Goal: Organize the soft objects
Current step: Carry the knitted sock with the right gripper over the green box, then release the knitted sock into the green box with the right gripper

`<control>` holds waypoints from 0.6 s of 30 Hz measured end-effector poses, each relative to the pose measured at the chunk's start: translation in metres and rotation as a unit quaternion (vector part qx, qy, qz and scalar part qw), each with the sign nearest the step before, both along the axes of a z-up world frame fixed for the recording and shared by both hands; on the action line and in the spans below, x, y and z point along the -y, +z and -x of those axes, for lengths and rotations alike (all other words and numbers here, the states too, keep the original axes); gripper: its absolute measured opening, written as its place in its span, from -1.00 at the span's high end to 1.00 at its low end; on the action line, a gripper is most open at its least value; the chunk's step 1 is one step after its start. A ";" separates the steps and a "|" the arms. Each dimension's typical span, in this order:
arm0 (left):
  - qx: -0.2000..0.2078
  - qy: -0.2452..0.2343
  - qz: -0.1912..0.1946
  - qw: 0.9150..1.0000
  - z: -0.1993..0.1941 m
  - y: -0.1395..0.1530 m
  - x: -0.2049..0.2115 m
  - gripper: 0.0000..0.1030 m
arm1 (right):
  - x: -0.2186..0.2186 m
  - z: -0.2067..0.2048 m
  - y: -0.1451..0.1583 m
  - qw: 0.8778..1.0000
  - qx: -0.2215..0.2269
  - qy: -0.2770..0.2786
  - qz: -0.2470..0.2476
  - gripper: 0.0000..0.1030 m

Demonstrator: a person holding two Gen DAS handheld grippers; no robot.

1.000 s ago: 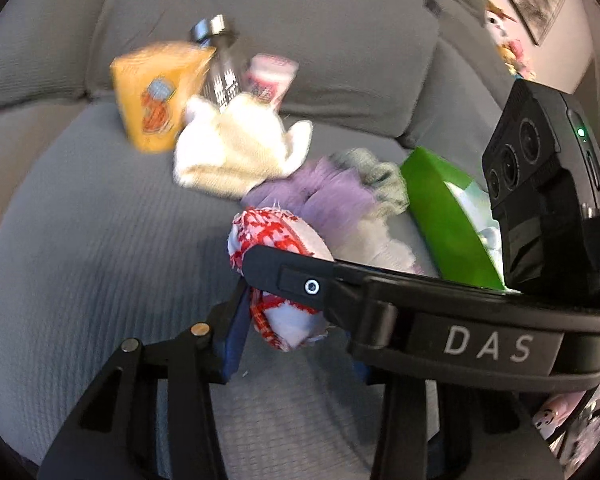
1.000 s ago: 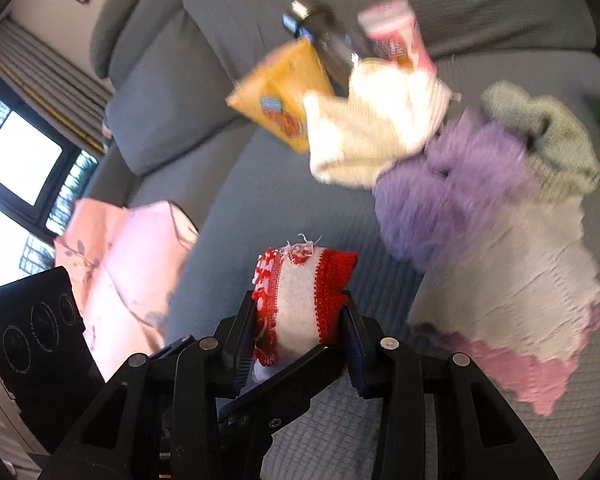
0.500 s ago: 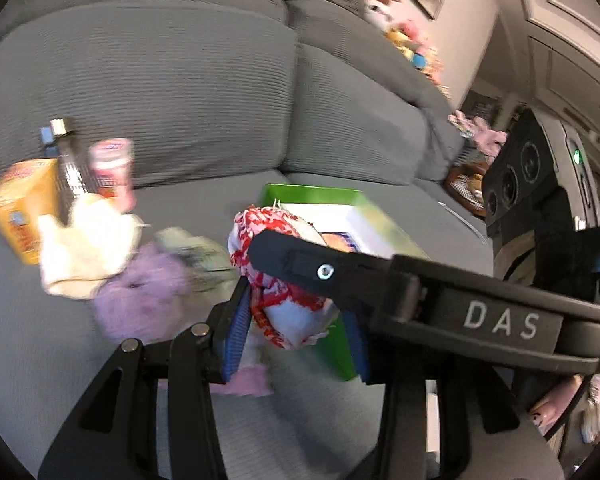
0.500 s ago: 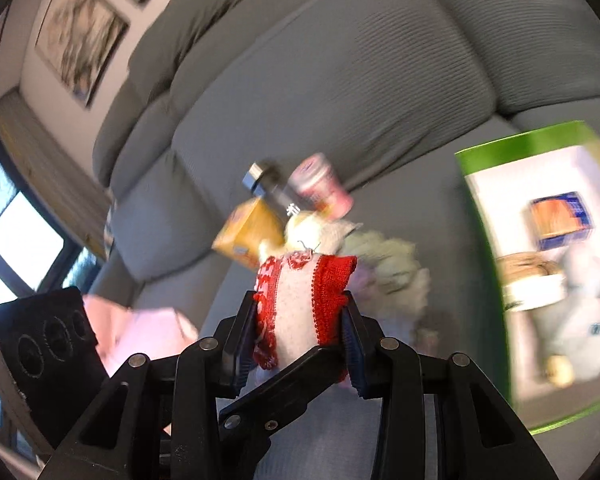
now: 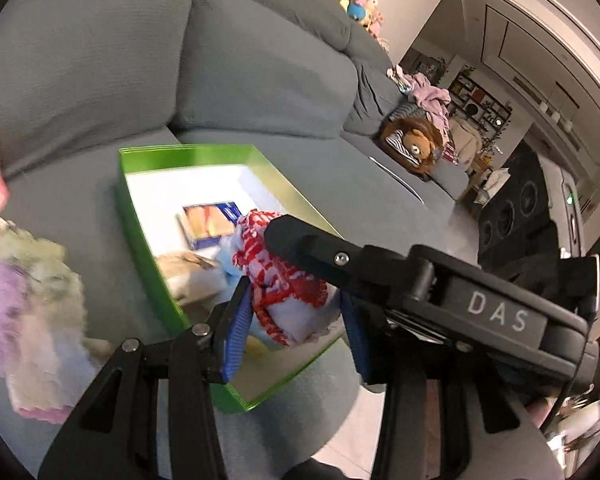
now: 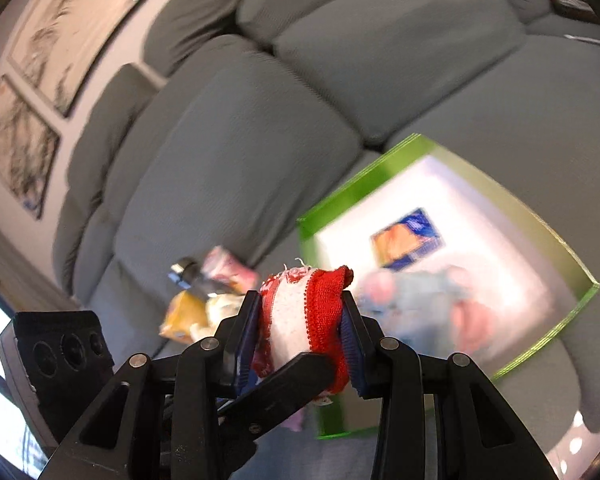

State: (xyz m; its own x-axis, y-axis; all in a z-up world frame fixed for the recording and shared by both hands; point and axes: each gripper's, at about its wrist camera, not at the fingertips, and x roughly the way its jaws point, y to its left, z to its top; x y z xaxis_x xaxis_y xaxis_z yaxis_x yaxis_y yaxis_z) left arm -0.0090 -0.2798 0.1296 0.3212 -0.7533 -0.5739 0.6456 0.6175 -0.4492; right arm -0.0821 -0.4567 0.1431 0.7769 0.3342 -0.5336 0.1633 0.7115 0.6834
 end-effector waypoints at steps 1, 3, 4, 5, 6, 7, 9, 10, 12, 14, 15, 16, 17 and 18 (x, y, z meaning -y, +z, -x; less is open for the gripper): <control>-0.004 -0.003 -0.001 1.000 -0.001 -0.002 0.003 0.20 | 0.003 -0.001 -0.003 1.000 -0.007 -0.007 -0.003 0.21; -0.007 -0.005 -0.010 1.000 -0.001 -0.006 0.009 0.19 | 0.007 0.000 -0.008 1.000 -0.022 -0.021 -0.002 0.21; -0.007 -0.003 -0.011 1.000 -0.002 -0.007 0.010 0.20 | 0.008 -0.001 -0.010 0.999 -0.030 -0.030 -0.001 0.21; -0.009 0.000 -0.009 1.000 -0.002 -0.008 0.009 0.20 | 0.011 0.000 -0.012 0.998 -0.038 -0.040 0.001 0.21; -0.011 0.004 -0.007 1.000 -0.003 -0.010 0.005 0.20 | 0.014 0.000 -0.014 0.998 -0.048 -0.052 0.005 0.21; -0.014 0.010 -0.005 1.000 -0.004 -0.011 0.002 0.21 | 0.016 0.000 -0.015 0.996 -0.056 -0.065 0.009 0.21; -0.022 0.027 -0.008 0.999 -0.008 -0.014 -0.009 0.21 | 0.022 0.002 -0.018 0.992 -0.076 -0.096 0.018 0.20; -0.026 0.033 -0.009 0.999 -0.010 -0.015 -0.015 0.21 | 0.024 0.002 -0.021 0.992 -0.083 -0.099 0.019 0.20; -0.027 0.047 -0.003 0.999 -0.009 -0.015 -0.032 0.20 | 0.025 0.001 -0.022 0.992 -0.088 -0.091 0.016 0.07; -0.028 0.071 0.010 0.997 -0.008 -0.012 -0.054 0.17 | 0.019 0.000 -0.018 0.993 -0.077 -0.082 0.017 -0.32; -0.031 0.081 0.016 0.996 -0.008 -0.012 -0.065 0.17 | 0.013 -0.002 -0.013 0.995 -0.064 -0.072 0.023 -0.34; -0.036 0.091 0.022 0.995 -0.006 -0.012 -0.075 0.14 | 0.006 -0.003 -0.008 0.996 -0.053 -0.061 0.029 -0.36; -0.042 0.105 0.027 0.993 -0.005 -0.013 -0.091 0.08 | -0.004 -0.005 -0.001 0.997 -0.040 -0.048 0.038 -0.36; -0.043 0.113 0.022 0.992 -0.004 -0.014 -0.102 0.06 | -0.015 -0.007 0.003 0.998 -0.027 -0.037 0.044 -0.36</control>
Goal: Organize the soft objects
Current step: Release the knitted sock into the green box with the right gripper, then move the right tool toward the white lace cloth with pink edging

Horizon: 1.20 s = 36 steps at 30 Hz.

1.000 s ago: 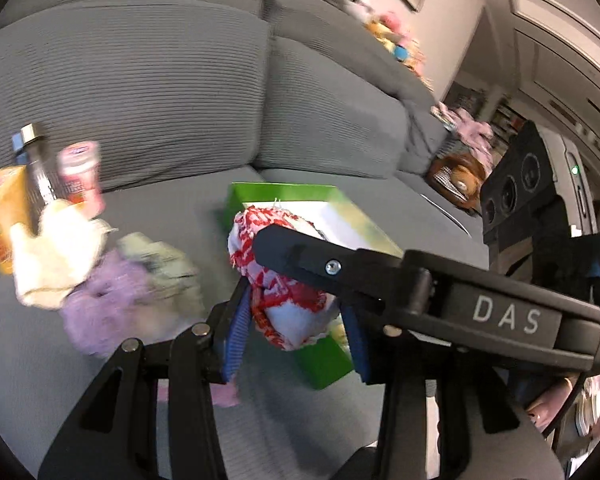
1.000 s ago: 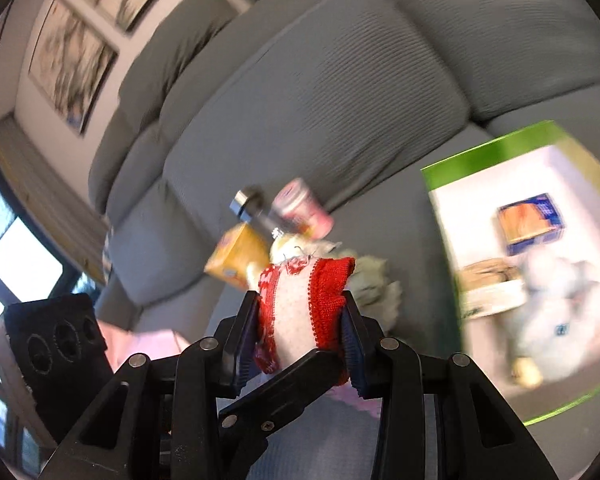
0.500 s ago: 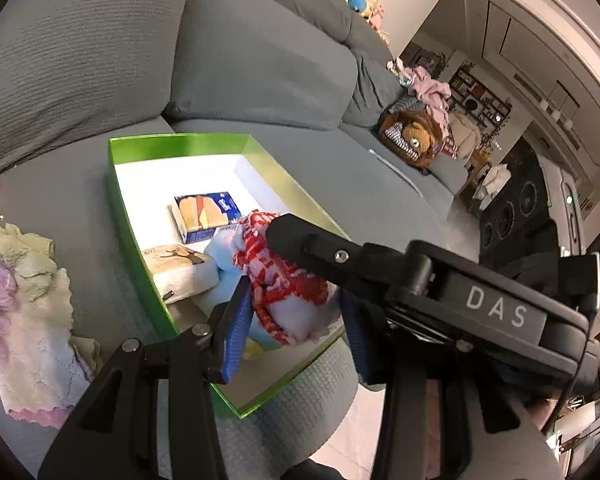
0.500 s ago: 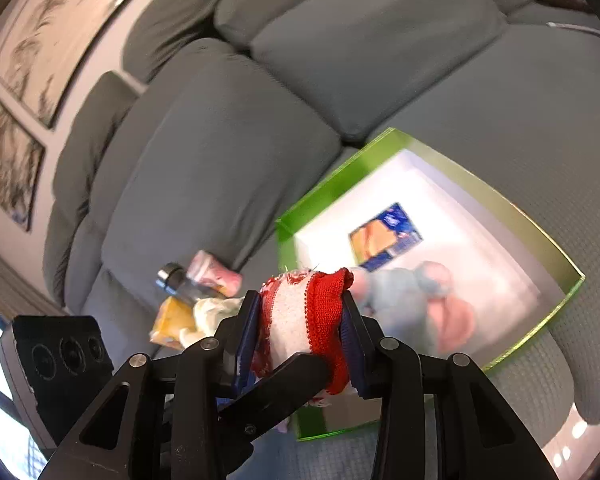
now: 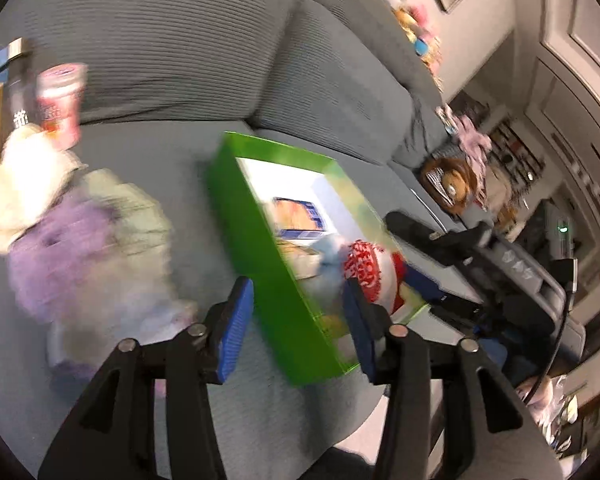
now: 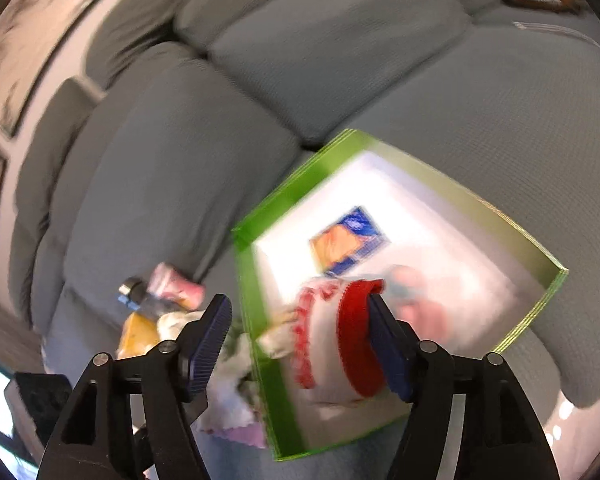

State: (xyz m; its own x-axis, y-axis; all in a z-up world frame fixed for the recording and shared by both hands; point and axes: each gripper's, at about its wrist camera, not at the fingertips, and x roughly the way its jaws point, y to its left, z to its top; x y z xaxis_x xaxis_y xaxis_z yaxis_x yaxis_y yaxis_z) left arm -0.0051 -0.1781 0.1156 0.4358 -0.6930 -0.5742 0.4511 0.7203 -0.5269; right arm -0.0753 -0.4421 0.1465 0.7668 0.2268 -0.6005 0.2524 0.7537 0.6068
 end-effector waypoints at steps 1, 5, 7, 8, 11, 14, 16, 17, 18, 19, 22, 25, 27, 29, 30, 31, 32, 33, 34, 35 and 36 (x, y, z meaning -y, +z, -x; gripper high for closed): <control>0.000 0.012 -0.010 1.000 0.002 -0.001 -0.012 0.03 | -0.010 -0.003 0.004 1.000 0.014 0.012 0.004 -0.36; 0.006 0.084 -0.080 0.993 0.009 -0.012 -0.070 -0.17 | -0.062 -0.024 0.011 0.995 0.043 0.089 -0.008 -0.36; -0.005 0.118 -0.093 0.989 0.009 -0.021 -0.095 -0.24 | -0.098 -0.039 0.014 0.987 0.054 0.151 -0.009 -0.35; -0.014 0.135 -0.093 0.986 0.007 -0.026 -0.108 -0.25 | -0.117 -0.049 0.013 0.982 0.055 0.180 -0.012 -0.35; -0.053 0.187 -0.093 0.977 0.002 -0.042 -0.142 -0.25 | -0.175 -0.081 0.007 0.971 0.027 0.236 0.005 -0.31; -0.066 0.212 -0.087 0.971 0.004 -0.053 -0.164 -0.26 | -0.232 -0.108 0.004 0.954 0.012 0.294 0.055 -0.30; -0.070 0.228 -0.085 0.967 0.005 -0.057 -0.176 -0.33 | -0.255 -0.121 0.003 0.946 0.011 0.314 0.077 -0.30; -0.070 0.238 -0.088 0.965 0.005 -0.058 -0.181 -0.38 | -0.265 -0.128 0.002 0.944 0.008 0.317 0.088 -0.30; -0.067 0.244 -0.088 0.964 0.005 -0.059 -0.185 -0.42 | -0.274 -0.135 0.000 0.942 0.006 0.320 0.099 -0.30; -0.061 0.248 -0.087 0.963 0.005 -0.060 -0.189 -0.50 | -0.280 -0.141 -0.002 0.941 0.003 0.322 0.109 -0.30; -0.060 0.267 -0.085 0.958 0.004 -0.064 -0.201 -0.54 | -0.285 -0.147 -0.007 0.940 -0.018 0.321 0.113 -0.30; -0.062 0.273 -0.081 0.957 0.003 -0.062 -0.207 -0.56 | -0.275 -0.139 -0.011 0.946 -0.025 0.302 0.119 -0.30; -0.059 0.273 -0.074 0.957 0.003 -0.062 -0.208 -0.64 | -0.265 -0.132 -0.010 0.947 -0.034 0.283 0.148 -0.32; -0.060 0.271 -0.071 0.958 0.001 -0.066 -0.206 -0.70 | -0.251 -0.121 -0.012 0.949 -0.058 0.253 0.177 -0.65; -0.066 0.266 -0.079 0.958 0.001 -0.069 -0.203 -0.70 | -0.241 -0.114 -0.014 0.951 -0.077 0.227 0.196 -0.70; -0.068 0.265 -0.084 0.958 0.002 -0.071 -0.202 -0.70 | -0.233 -0.107 -0.016 0.951 -0.089 0.209 0.211 -0.70; -0.070 0.264 -0.084 0.958 0.004 -0.073 -0.201 -0.70 | -0.226 -0.100 -0.019 0.949 -0.099 0.195 0.227 -0.70; -0.071 0.261 -0.080 0.959 0.005 -0.074 -0.200 -0.70 | -0.220 -0.094 -0.022 0.946 -0.110 0.188 0.240 -0.70; -0.072 0.256 -0.073 0.961 0.006 -0.074 -0.200 -0.71 | -0.215 -0.091 -0.026 0.945 -0.119 0.186 0.243 -0.70; -0.073 0.253 -0.065 0.963 0.007 -0.074 -0.201 -0.72 | -0.209 -0.088 -0.029 0.946 -0.127 0.181 0.238 -0.70; -0.070 0.248 -0.058 0.964 0.009 -0.072 -0.203 -0.73 | -0.207 -0.086 -0.032 0.947 -0.131 0.178 0.233 -0.70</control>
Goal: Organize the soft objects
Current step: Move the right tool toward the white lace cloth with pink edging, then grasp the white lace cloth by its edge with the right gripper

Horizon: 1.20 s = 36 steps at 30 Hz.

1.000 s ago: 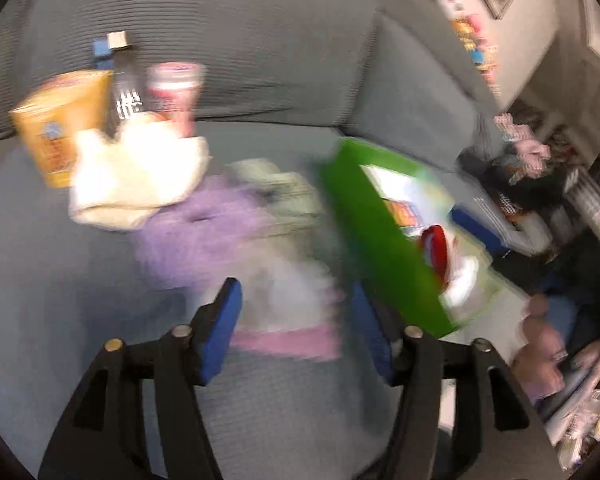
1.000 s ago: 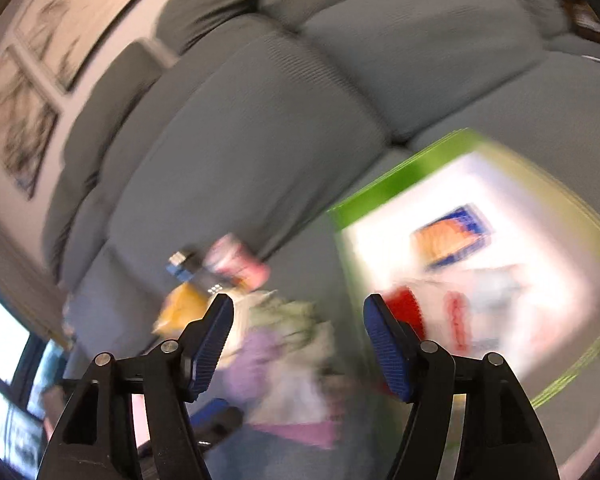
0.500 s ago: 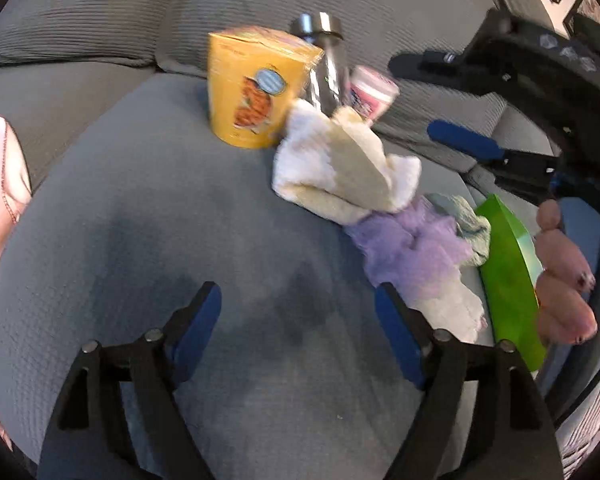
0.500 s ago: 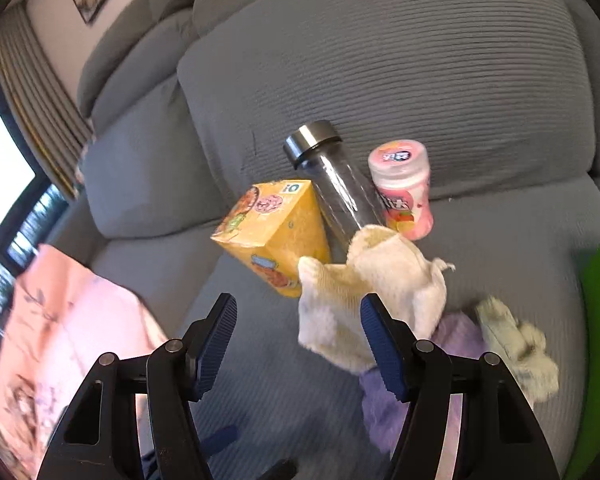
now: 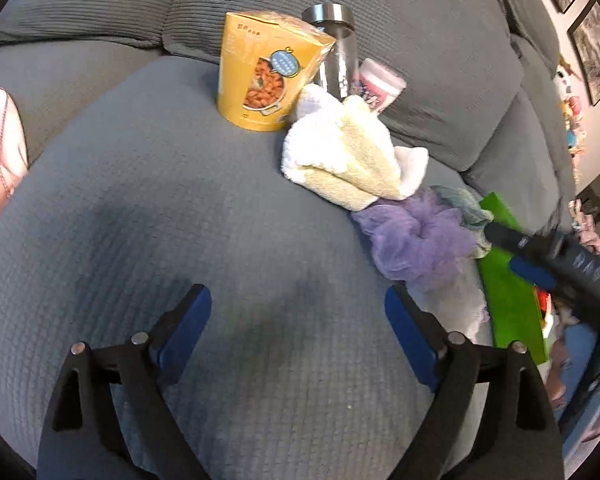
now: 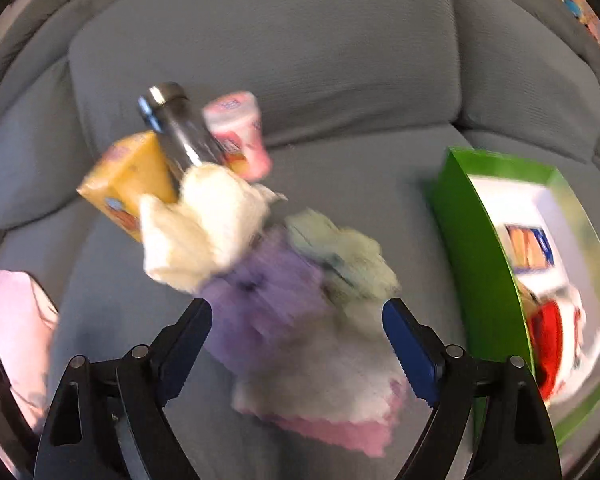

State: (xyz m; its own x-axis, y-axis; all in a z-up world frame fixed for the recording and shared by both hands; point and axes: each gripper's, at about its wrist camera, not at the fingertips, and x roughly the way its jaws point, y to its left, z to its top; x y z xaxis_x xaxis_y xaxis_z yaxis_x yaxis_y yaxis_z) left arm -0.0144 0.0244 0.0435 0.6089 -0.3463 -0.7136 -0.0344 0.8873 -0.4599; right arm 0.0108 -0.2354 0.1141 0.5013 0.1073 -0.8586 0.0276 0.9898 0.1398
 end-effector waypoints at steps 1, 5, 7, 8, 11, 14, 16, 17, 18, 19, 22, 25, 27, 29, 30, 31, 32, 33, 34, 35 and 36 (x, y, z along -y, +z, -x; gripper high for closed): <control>0.004 -0.005 0.004 1.000 0.002 0.002 -0.002 -0.76 | 0.001 0.001 -0.003 1.000 -0.006 0.000 -0.002 -0.71; 0.028 -0.021 0.030 0.999 0.010 0.008 -0.007 -0.97 | -0.008 0.001 -0.020 0.999 -0.031 0.021 0.025 -0.70; 0.026 -0.022 0.045 0.998 0.009 0.008 -0.007 -0.97 | -0.010 -0.003 -0.029 0.998 -0.041 0.016 0.035 -0.71; 0.023 -0.021 0.049 0.998 0.007 0.007 -0.006 -0.97 | -0.011 -0.003 -0.034 0.998 -0.048 0.016 0.034 -0.70; 0.013 -0.020 0.050 0.998 0.003 0.006 -0.004 -0.97 | -0.012 -0.005 -0.049 0.997 -0.068 0.023 0.026 -0.70; 0.015 -0.016 0.035 0.999 0.005 0.007 -0.003 -0.97 | -0.011 -0.007 -0.055 0.998 -0.065 0.018 0.017 -0.70; 0.012 -0.011 0.030 0.999 0.004 0.006 -0.005 -0.97 | -0.011 -0.010 -0.057 0.998 -0.060 0.014 0.018 -0.70; 0.010 -0.009 0.027 1.000 0.004 0.006 -0.005 -0.97 | -0.013 -0.009 -0.058 0.998 -0.054 0.018 0.021 -0.67; 0.008 -0.010 0.025 1.000 0.003 0.006 -0.005 -0.97 | -0.014 -0.009 -0.058 0.998 -0.052 0.021 0.025 -0.59; 0.007 -0.010 0.024 1.000 0.003 0.005 -0.005 -0.97 | -0.014 -0.009 -0.058 0.998 -0.049 0.017 0.036 -0.29; 0.004 -0.011 0.029 1.000 0.004 0.004 -0.006 -0.97 | -0.010 -0.004 -0.052 0.998 -0.042 0.010 0.037 0.34; -0.003 -0.015 0.054 0.998 0.004 0.003 -0.009 -0.97 | -0.006 0.002 -0.039 0.999 -0.034 0.029 0.007 0.80; -0.003 -0.014 0.066 0.998 0.005 0.004 -0.010 -0.97 | -0.004 0.008 -0.034 0.998 -0.027 0.041 -0.026 0.82; 0.003 -0.011 0.064 0.998 0.007 0.006 -0.010 -0.97 | -0.007 0.013 -0.032 0.996 -0.029 0.062 -0.062 0.83; 0.006 -0.009 0.064 0.998 0.008 0.007 -0.010 -0.97 | -0.009 0.016 -0.030 0.993 -0.029 0.075 -0.081 0.83; 0.008 -0.008 0.064 0.998 0.009 0.008 -0.011 -0.97 | -0.013 0.019 -0.029 0.991 -0.029 0.087 -0.096 0.83; 0.009 -0.006 0.066 0.998 0.009 0.009 -0.012 -0.97 | -0.016 0.021 -0.028 0.989 -0.030 0.099 -0.109 0.83; 0.009 -0.004 0.068 0.998 0.009 0.009 -0.013 -0.97 | -0.019 0.023 -0.026 0.985 -0.031 0.113 -0.124 0.83; 0.009 -0.002 0.070 0.998 0.009 0.009 -0.014 -0.96 | -0.022 0.025 -0.024 0.981 -0.032 0.126 -0.142 0.82; 0.009 0.002 0.072 0.997 0.010 0.009 -0.015 -0.96 | -0.025 0.028 -0.022 0.978 -0.033 0.136 -0.156 0.83; 0.010 0.004 0.071 0.997 0.009 0.010 -0.016 -0.96 | -0.028 0.030 -0.020 0.974 -0.030 0.146 -0.171 0.83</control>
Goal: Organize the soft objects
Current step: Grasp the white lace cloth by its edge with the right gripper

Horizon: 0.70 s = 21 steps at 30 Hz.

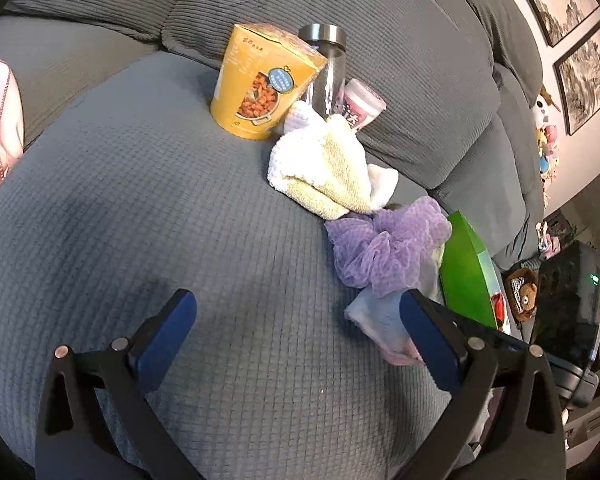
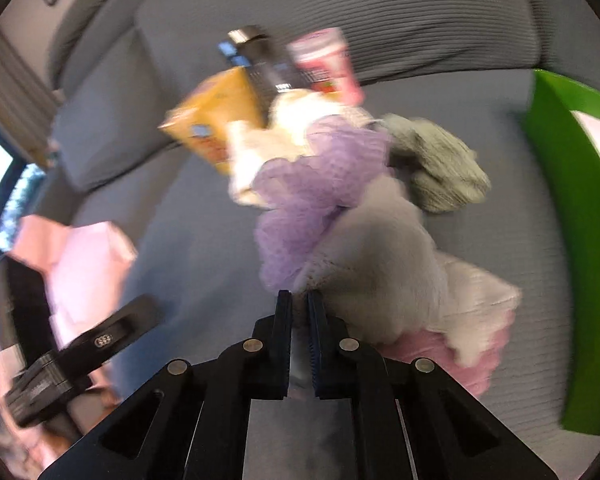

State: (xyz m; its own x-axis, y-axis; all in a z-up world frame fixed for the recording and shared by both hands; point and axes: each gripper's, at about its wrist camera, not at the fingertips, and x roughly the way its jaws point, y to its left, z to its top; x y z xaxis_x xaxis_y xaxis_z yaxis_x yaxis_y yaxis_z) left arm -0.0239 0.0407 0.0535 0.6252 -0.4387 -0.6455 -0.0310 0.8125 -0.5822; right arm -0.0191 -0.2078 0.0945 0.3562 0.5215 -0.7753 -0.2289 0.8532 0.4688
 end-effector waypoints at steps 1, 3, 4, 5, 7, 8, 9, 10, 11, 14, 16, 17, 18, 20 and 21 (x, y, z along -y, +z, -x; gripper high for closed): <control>0.002 0.002 0.000 1.000 0.000 0.001 -0.001 -0.96 | -0.001 0.002 0.003 1.000 0.001 0.007 -0.010 0.83; 0.004 0.005 0.001 1.000 0.000 0.002 -0.003 -0.96 | -0.007 0.002 0.004 0.999 -0.002 0.022 -0.036 0.83; 0.005 0.007 0.002 1.000 0.000 0.003 -0.005 -0.96 | -0.009 0.003 0.004 0.999 -0.005 0.029 -0.045 0.82; 0.005 0.010 0.003 1.000 -0.001 0.003 -0.006 -0.96 | -0.011 0.004 0.004 0.998 -0.007 0.034 -0.049 0.82; 0.002 0.015 0.001 1.000 -0.001 0.003 -0.007 -0.96 | -0.013 0.007 0.005 0.999 -0.005 0.032 -0.036 0.82; -0.001 0.019 -0.002 1.000 -0.001 0.002 -0.008 -0.95 | -0.013 0.006 0.003 0.999 -0.006 0.028 -0.028 0.82; -0.003 0.020 -0.003 1.000 -0.002 0.001 -0.008 -0.95 | -0.013 0.005 0.001 0.999 -0.012 0.026 -0.023 0.82; -0.006 0.019 -0.005 1.000 -0.002 0.001 -0.007 -0.95 | -0.011 0.004 0.001 0.999 -0.017 0.020 -0.020 0.82; -0.008 0.018 -0.007 1.000 -0.002 0.000 -0.006 -0.95 | -0.007 0.004 0.001 1.000 -0.020 0.012 -0.019 0.82; -0.014 0.013 -0.017 1.000 -0.002 -0.002 -0.002 -0.95 | 0.009 0.003 0.009 1.000 -0.009 -0.011 -0.016 0.78; -0.017 0.010 -0.023 1.000 -0.003 -0.003 0.000 -0.95 | 0.020 0.002 0.015 0.999 0.004 -0.032 -0.002 0.31; -0.020 0.007 -0.026 0.999 -0.003 -0.004 0.002 -0.95 | 0.024 0.001 0.015 0.999 0.007 -0.041 0.005 -0.30; -0.022 0.004 -0.028 0.999 -0.003 -0.005 0.004 -0.95 | 0.030 0.000 0.014 0.998 0.011 -0.059 0.011 -0.53; -0.025 -0.006 -0.031 0.999 -0.003 -0.006 0.010 -0.95 | 0.041 -0.005 0.012 0.996 0.016 -0.089 0.014 -0.66; -0.025 -0.011 -0.032 0.999 -0.003 -0.007 0.012 -0.95 | 0.044 -0.010 0.009 0.995 0.010 -0.097 0.017 -0.66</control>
